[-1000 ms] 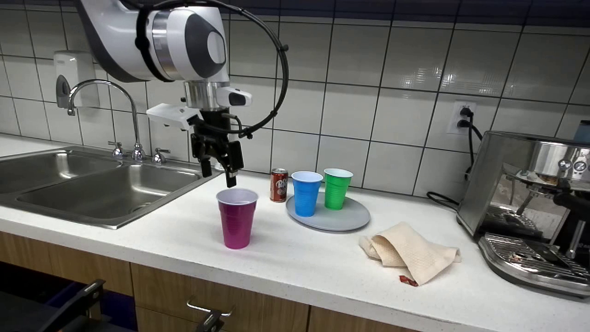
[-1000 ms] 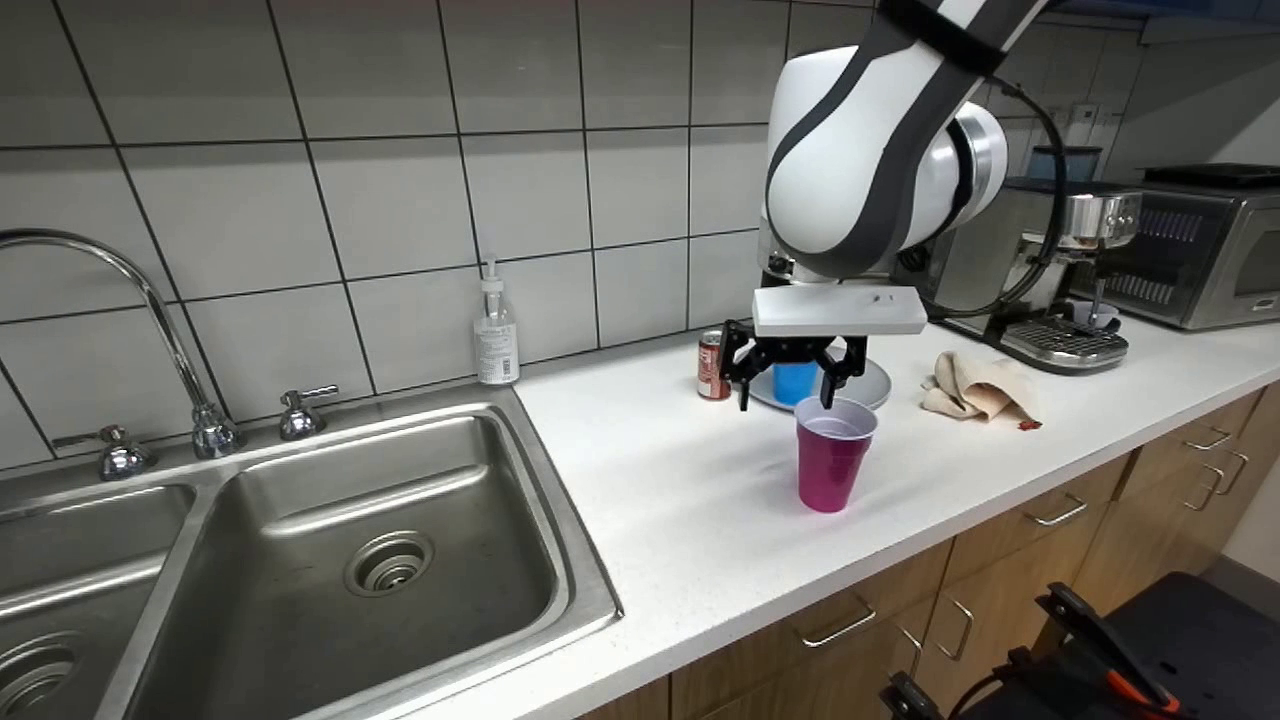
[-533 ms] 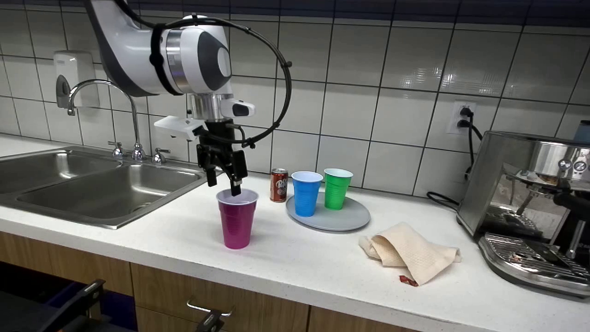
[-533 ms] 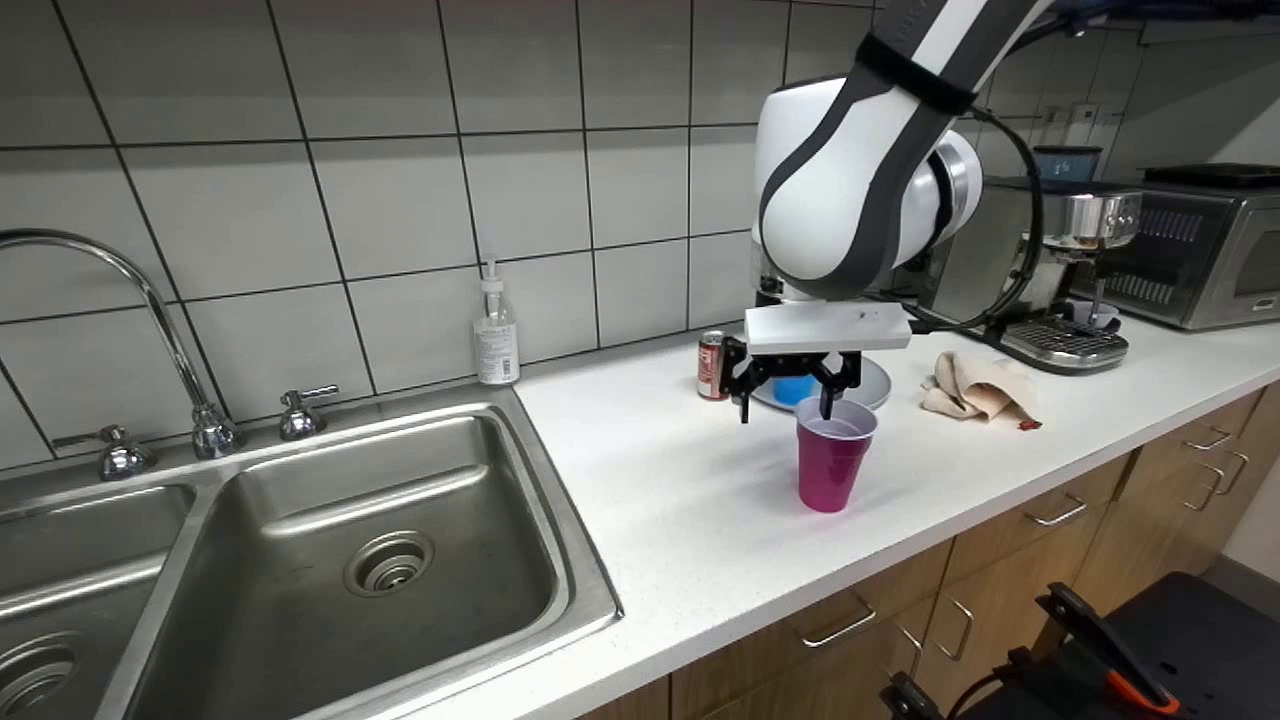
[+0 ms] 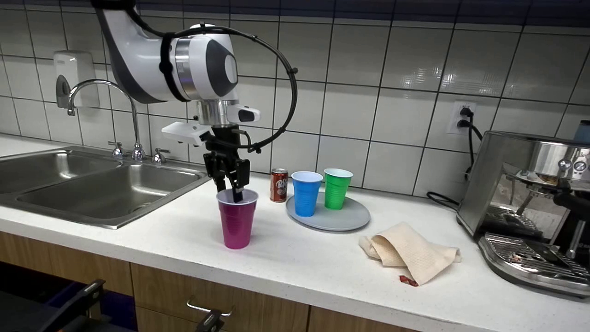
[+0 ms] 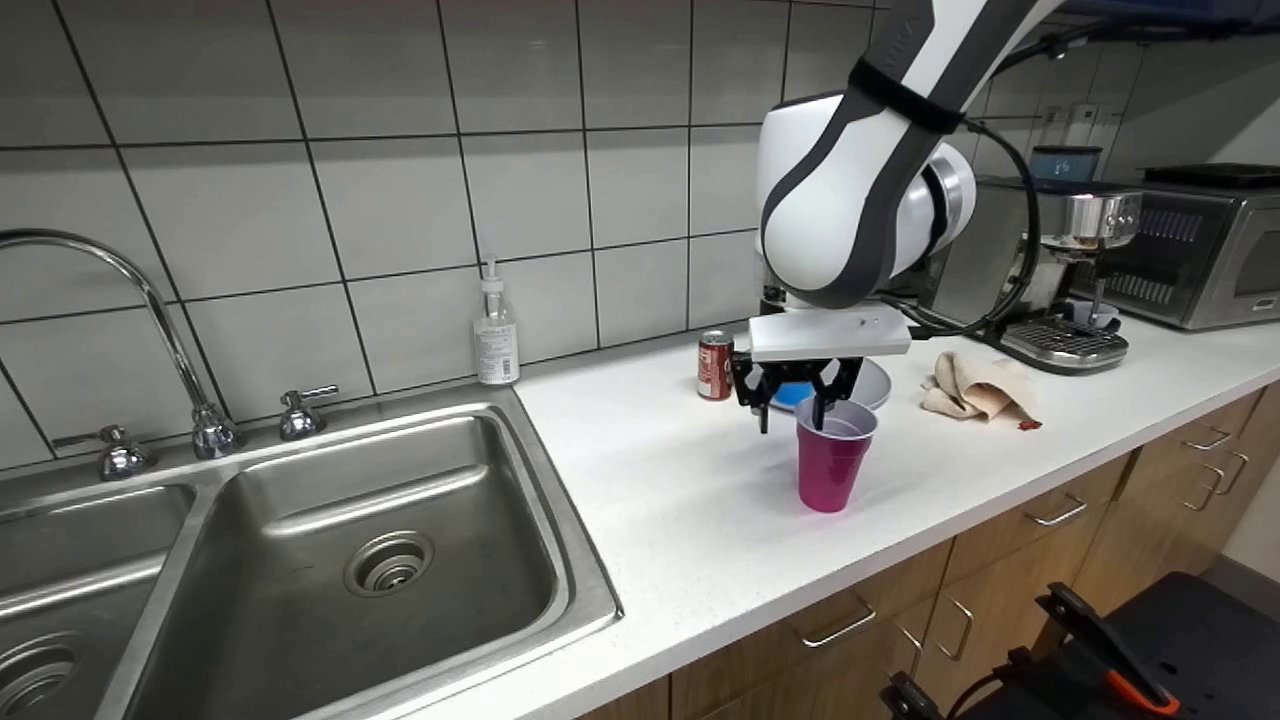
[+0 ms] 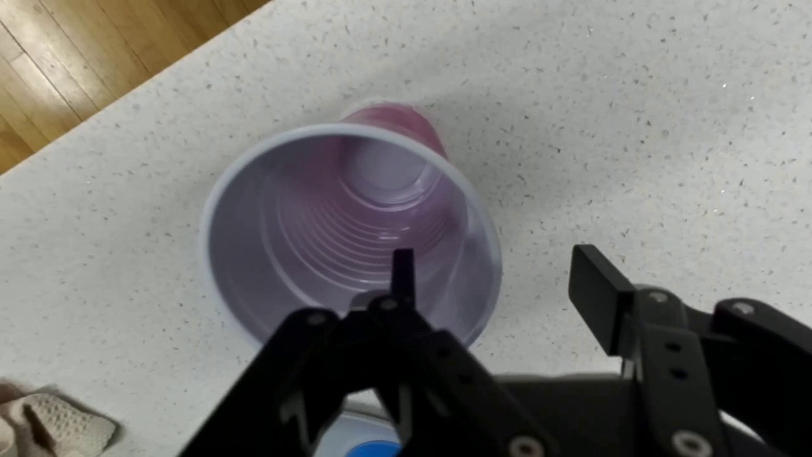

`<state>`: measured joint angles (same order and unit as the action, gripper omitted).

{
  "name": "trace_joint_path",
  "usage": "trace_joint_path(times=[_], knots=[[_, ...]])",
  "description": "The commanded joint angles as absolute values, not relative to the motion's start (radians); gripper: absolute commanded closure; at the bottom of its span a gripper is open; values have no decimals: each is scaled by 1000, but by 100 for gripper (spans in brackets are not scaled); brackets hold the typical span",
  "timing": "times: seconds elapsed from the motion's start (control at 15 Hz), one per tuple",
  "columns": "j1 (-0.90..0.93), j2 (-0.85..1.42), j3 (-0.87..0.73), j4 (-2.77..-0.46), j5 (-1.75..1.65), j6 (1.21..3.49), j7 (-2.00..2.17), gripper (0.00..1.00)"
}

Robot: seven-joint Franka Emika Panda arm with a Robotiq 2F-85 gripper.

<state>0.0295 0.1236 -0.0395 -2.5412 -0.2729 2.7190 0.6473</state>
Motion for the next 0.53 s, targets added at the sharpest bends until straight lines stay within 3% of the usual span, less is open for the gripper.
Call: trace_joint_path(times=[0.0,0.27,0.47], knots=[[49,135,-61,-2527,-288,2723,657,66],[48,131,-66,-2530,-287,2723,648,97],[43,120,-69,-2533,-285,2722,614,100]])
